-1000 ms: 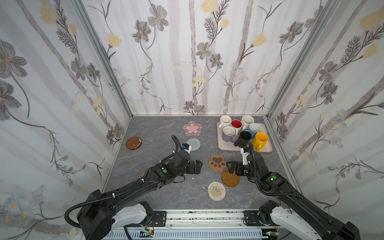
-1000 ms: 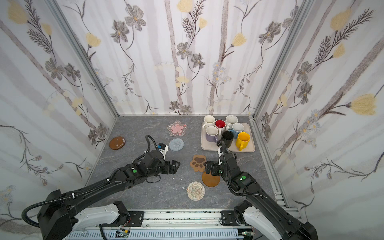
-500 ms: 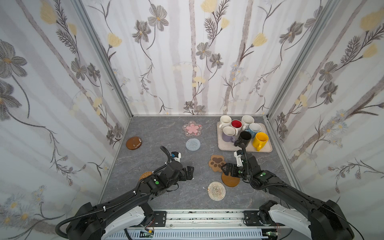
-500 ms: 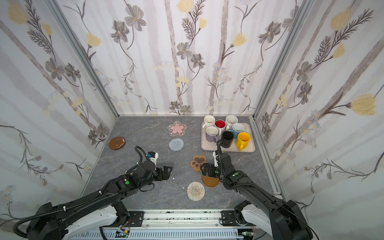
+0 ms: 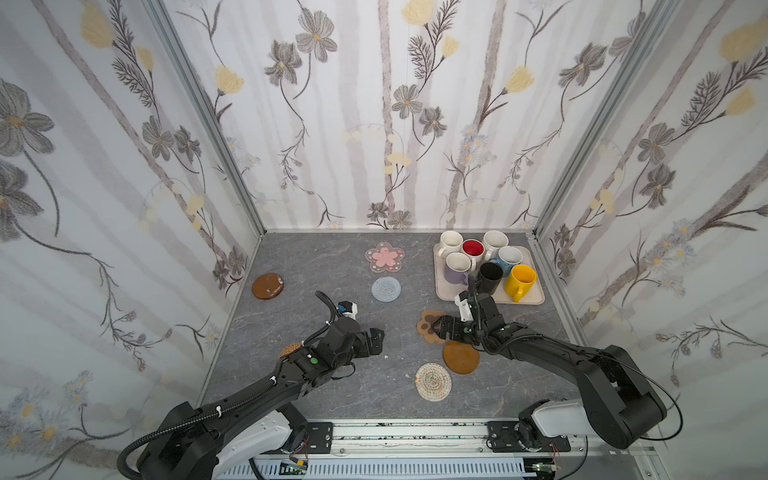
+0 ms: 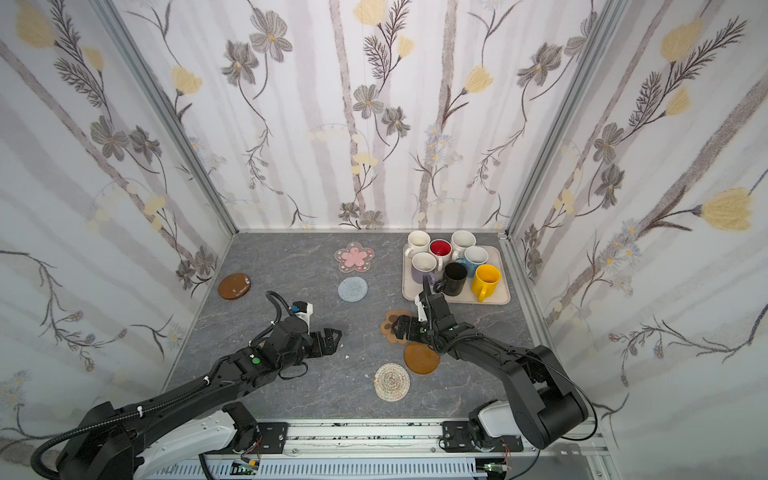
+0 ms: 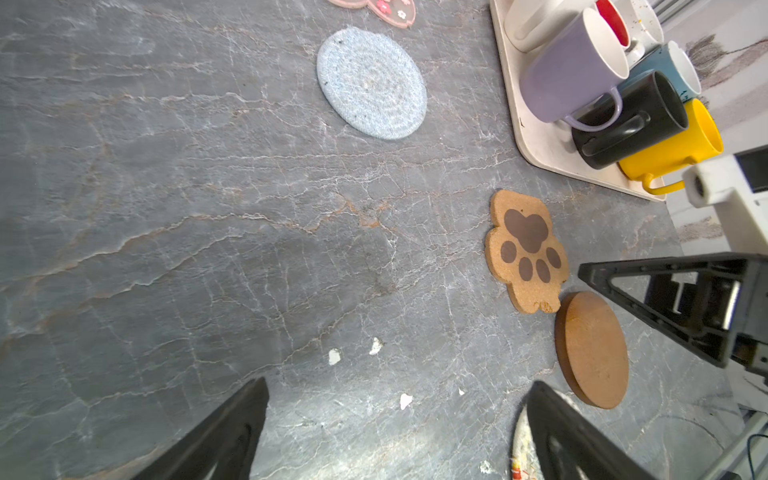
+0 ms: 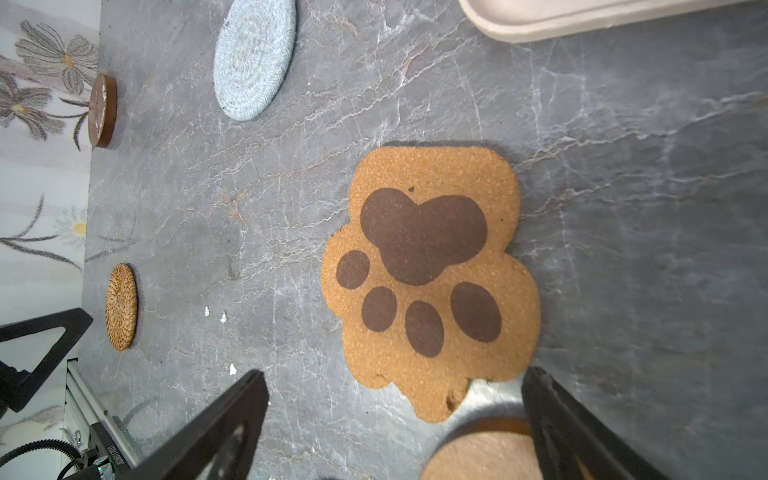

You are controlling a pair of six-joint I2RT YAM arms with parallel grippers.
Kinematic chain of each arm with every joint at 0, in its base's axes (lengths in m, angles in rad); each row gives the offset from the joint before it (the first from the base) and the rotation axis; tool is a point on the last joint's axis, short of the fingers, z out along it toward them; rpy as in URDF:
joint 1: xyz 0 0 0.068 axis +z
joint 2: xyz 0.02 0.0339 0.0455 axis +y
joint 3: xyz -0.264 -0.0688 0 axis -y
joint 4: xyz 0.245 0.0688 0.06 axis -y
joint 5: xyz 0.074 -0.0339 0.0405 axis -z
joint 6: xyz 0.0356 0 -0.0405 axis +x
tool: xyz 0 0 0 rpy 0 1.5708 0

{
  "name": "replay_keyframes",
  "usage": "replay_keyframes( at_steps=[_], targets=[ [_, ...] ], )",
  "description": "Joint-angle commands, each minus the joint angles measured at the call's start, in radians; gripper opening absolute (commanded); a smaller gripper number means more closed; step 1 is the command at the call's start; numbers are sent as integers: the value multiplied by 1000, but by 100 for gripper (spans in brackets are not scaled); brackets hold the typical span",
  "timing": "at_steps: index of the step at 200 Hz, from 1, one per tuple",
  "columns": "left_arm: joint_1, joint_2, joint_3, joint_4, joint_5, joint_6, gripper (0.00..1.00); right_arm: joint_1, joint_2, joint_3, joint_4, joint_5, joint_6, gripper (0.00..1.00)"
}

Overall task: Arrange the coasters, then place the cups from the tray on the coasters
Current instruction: 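Slide the cork paw coaster away from the tray with right gripper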

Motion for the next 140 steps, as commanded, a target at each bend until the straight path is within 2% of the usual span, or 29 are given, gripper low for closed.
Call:
replay_keyframes(
  at_steps=[1, 59, 140],
  targets=[
    [3, -12, -18, 49, -1, -34, 100, -4, 22, 22, 57, -18, -5, 96],
    [4, -34, -34, 57, -15, -46, 100, -6, 81, 9, 76, -24, -6, 96],
    [8, -42, -38, 57, 4, -46, 100, -38, 35, 5, 74, 14, 17, 96]
  ],
)
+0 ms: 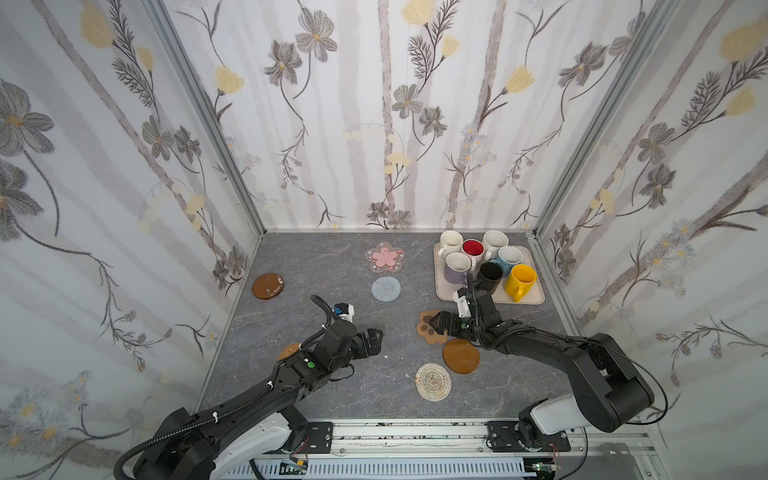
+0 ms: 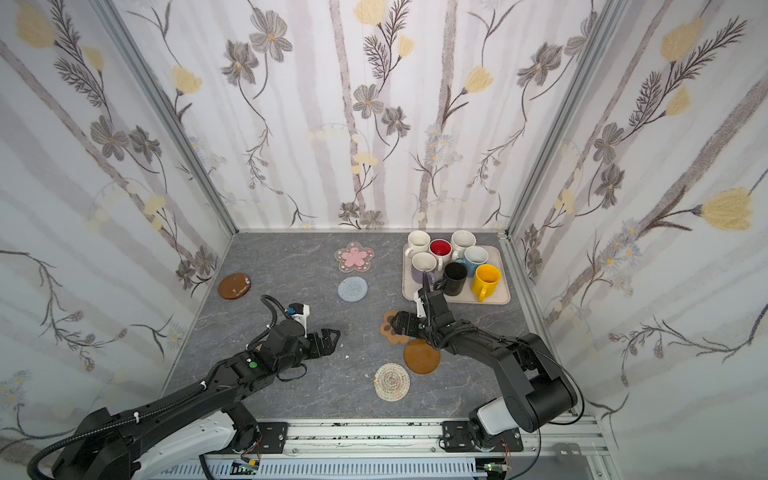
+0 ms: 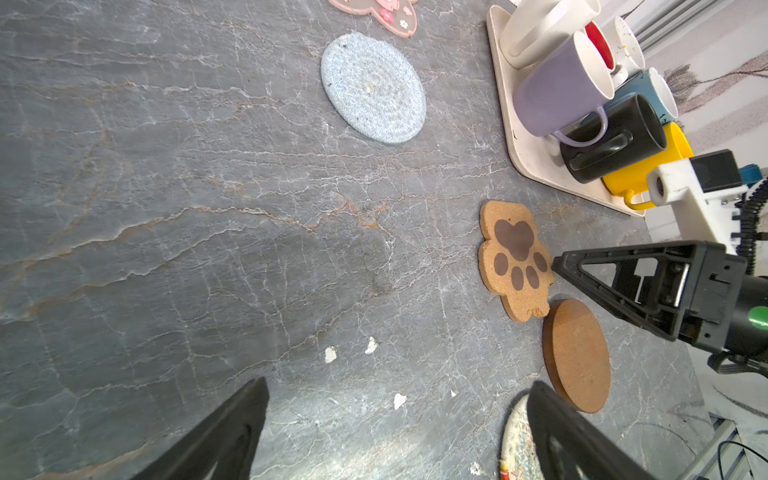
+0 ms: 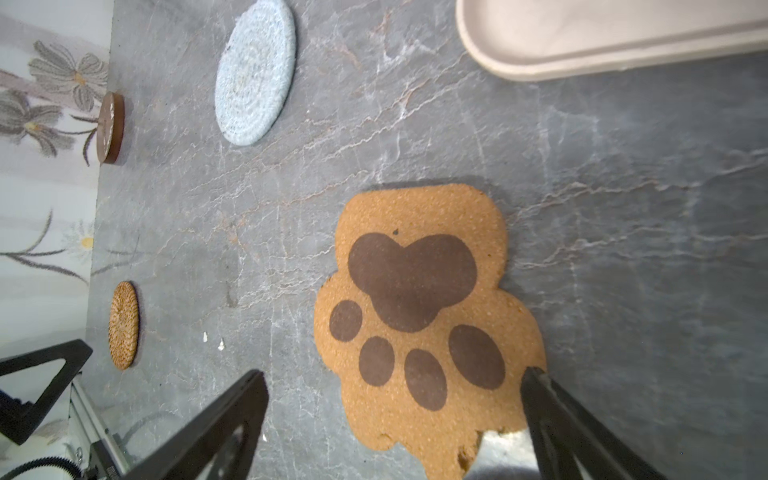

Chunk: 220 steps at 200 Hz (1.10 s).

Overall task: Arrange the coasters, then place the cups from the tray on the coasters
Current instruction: 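Slide the cork paw coaster away from the tray with right gripper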

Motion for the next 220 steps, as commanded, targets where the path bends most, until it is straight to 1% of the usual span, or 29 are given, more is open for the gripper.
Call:
replay_keyframes(
  at_steps=[1, 9, 29, 55, 59, 74, 92, 111, 128, 159, 220],
  targets=[
    [2, -2, 0, 23, 0, -10, 100, -11, -19, 0, -5, 13, 15, 96],
    [3, -1, 2, 23, 1, -10, 100, -19, -52, 1, -13, 16, 13, 96],
    [3, 4, 10, 25, -6, -5, 100, -40, -56, 5, -23, 6, 5, 96],
    [6, 12, 22, 24, -5, -2, 100, -48, -32, 12, -22, -23, -11, 96],
    [7, 13, 22, 24, -4, -2, 100, -47, 1, 12, -18, -29, -10, 96],
    [10, 12, 23, 23, -8, -5, 100, -47, 30, 6, 0, -52, -11, 96],
    [15, -1, 16, 20, -37, -25, 100, -45, 49, -18, 44, -91, -8, 95],
    [25, -32, 4, 19, -69, -49, 100, -36, 53, -33, 65, -104, -5, 94],
    [38, -59, -4, 19, -79, -59, 100, -21, 47, -54, 94, -112, 10, 94],
    [61, -77, -13, 19, -51, -60, 100, 31, 63, -61, 145, -118, 46, 93],
    [81, -93, -44, 19, -23, -79, 100, 131, 155, 13, 191, -115, 103, 92]
  ],
)
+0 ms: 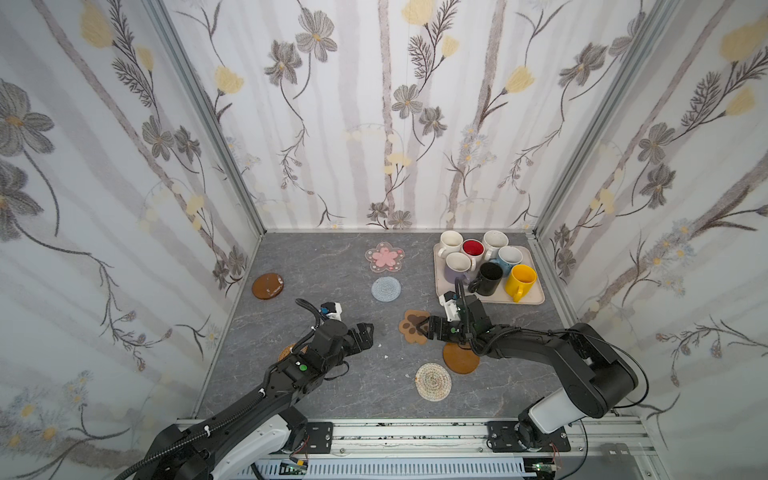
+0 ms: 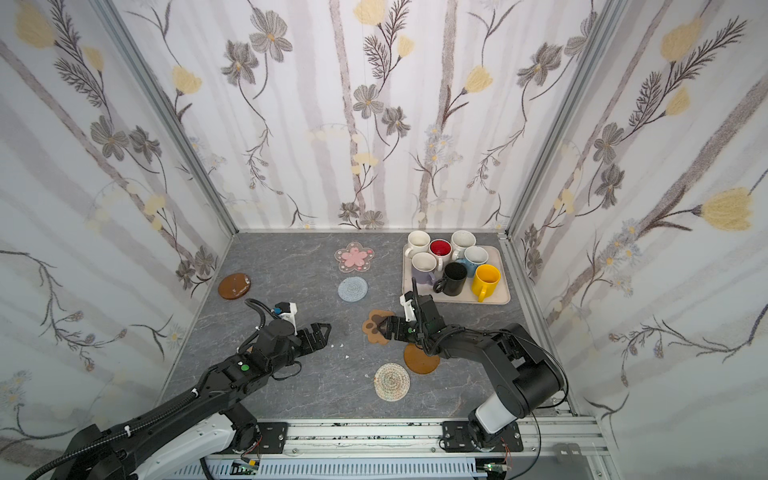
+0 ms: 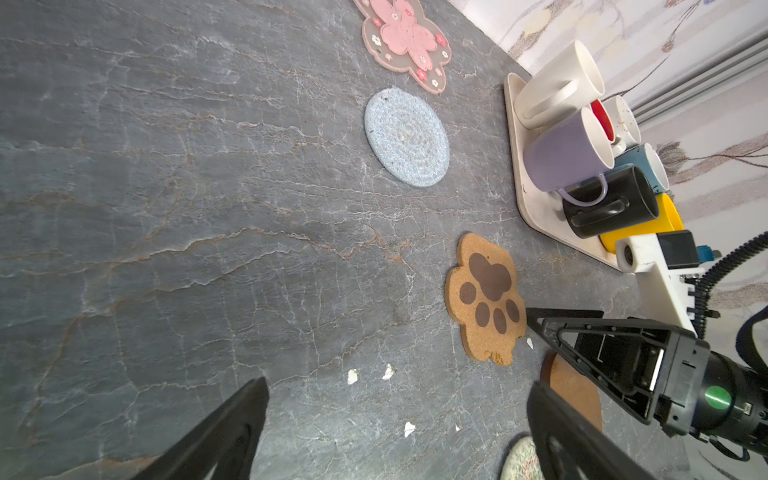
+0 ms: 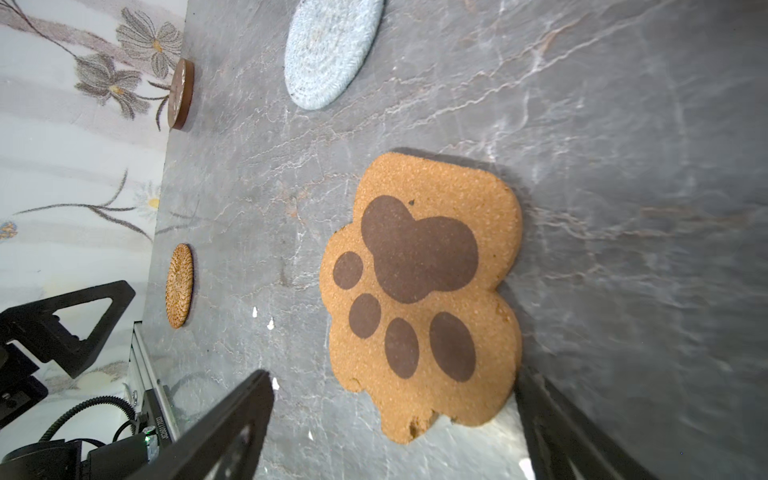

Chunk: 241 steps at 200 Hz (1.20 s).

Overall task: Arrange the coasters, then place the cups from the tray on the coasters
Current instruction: 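Slide the cork paw coaster away from the tray with right gripper, then reach left gripper to brown round coaster by wall while right draws back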

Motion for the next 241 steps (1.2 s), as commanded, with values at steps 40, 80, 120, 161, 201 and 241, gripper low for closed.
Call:
replay_keyframes(
  at_steps=[40, 80, 120, 161, 201, 241],
  targets=[
    [20, -35, -24, 19, -1, -12, 100, 77, 93, 100, -21, -4, 59, 91],
    [26, -56, -21, 19, -35, 2, 100, 124, 164, 199, -41, 2, 61, 91],
    [41, -56, -10, 19, -25, 3, 100, 168, 217, 262, -39, -5, 77, 90],
    [59, -65, -2, 15, -13, 7, 100, 201, 247, 293, -34, -11, 84, 90],
    [122, -62, 70, -45, 15, 38, 100, 201, 205, 294, -56, -1, 60, 90],
    [236, -38, 207, -153, 69, 97, 100, 201, 78, 283, -111, 31, -20, 94]
  ],
)
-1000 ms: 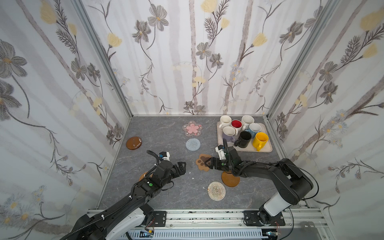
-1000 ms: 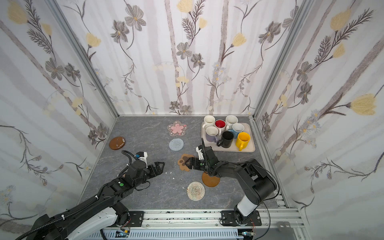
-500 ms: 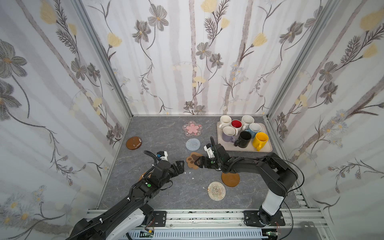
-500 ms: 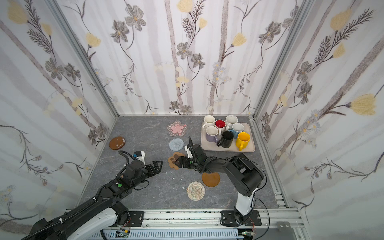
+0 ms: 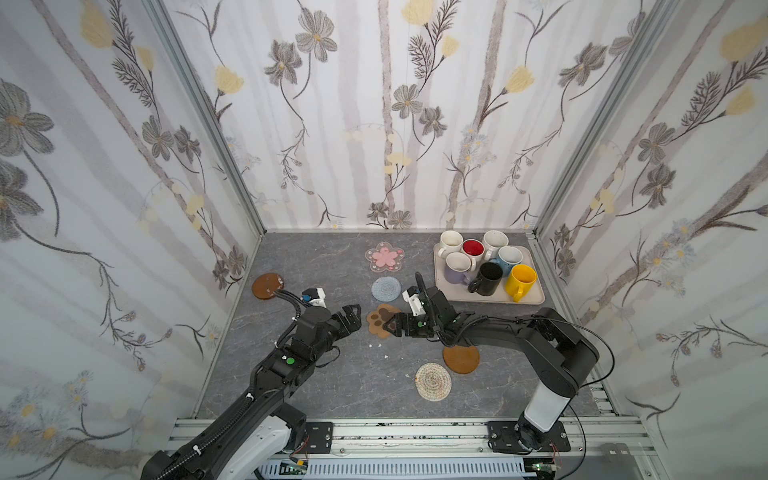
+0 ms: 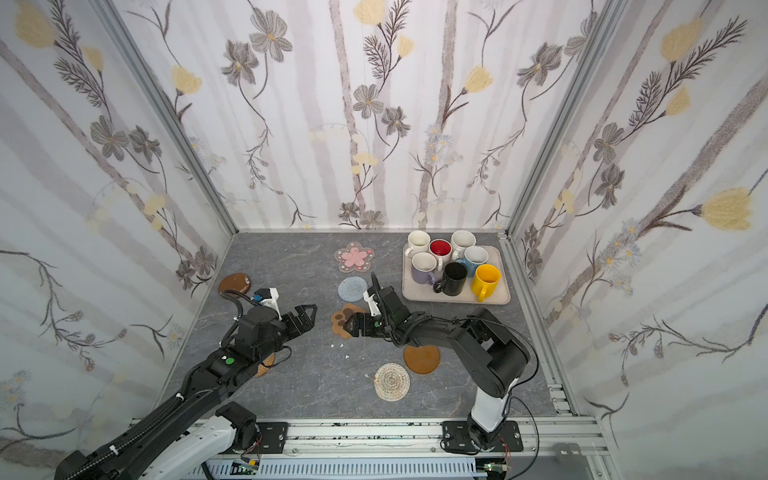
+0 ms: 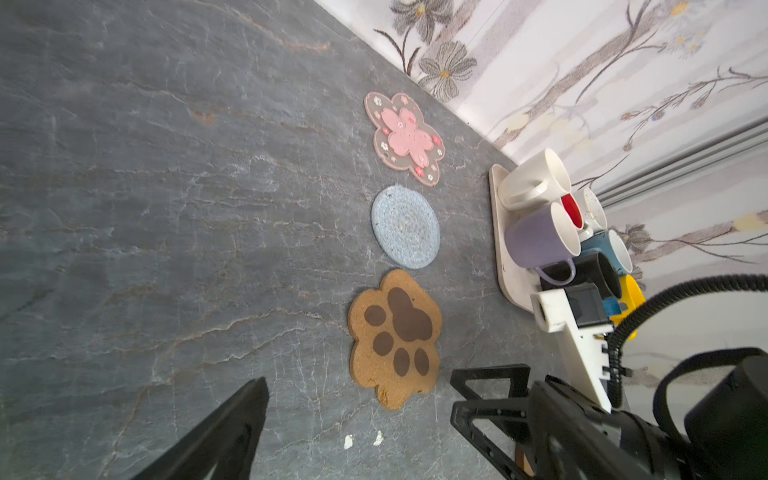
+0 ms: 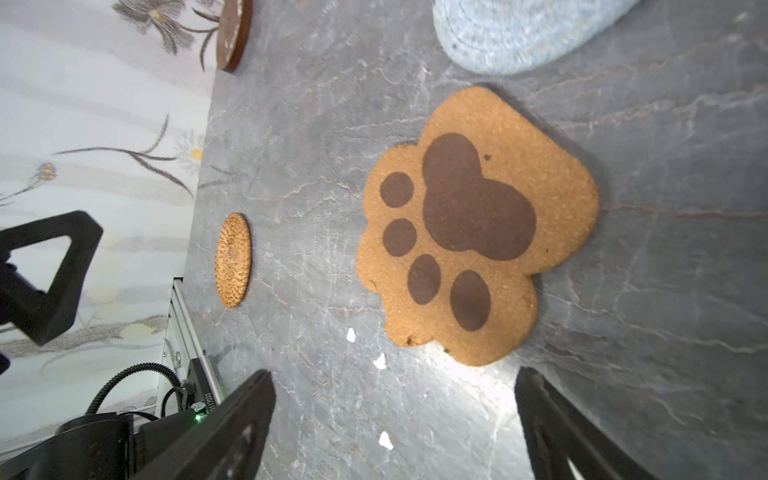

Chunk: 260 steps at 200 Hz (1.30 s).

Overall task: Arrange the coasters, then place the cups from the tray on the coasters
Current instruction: 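Reach left gripper to brown round coaster by wall while right draws back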

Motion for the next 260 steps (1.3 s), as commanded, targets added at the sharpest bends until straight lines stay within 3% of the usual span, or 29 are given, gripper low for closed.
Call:
replay_keyframes(
  at_steps=[1, 40, 94, 156, 183, 236, 260],
  targets=[
    [53, 14, 73, -79, 32, 57, 100, 2, -70, -4, -19, 19, -66, 94],
    [188, 105, 238, -201, 27, 151, 100, -15, -265, -129, 92, -48, -135, 100],
    [460, 311, 385, -245, 156, 196, 100, -38, -489, -211, 93, 43, -202, 100],
    [670, 499, 461, -222, 213, 308, 100, -38, -695, -334, 107, 130, -196, 100],
    [751, 605, 492, -201, 247, 376, 100, -40, -728, -367, 160, 115, -192, 100],
    [869, 789, 512, -83, 279, 398, 100, -47, -719, -399, 220, 118, -184, 100],
    [931, 845, 518, -4, 354, 381, 100, -55, -709, -398, 220, 121, -189, 100]
  ],
)
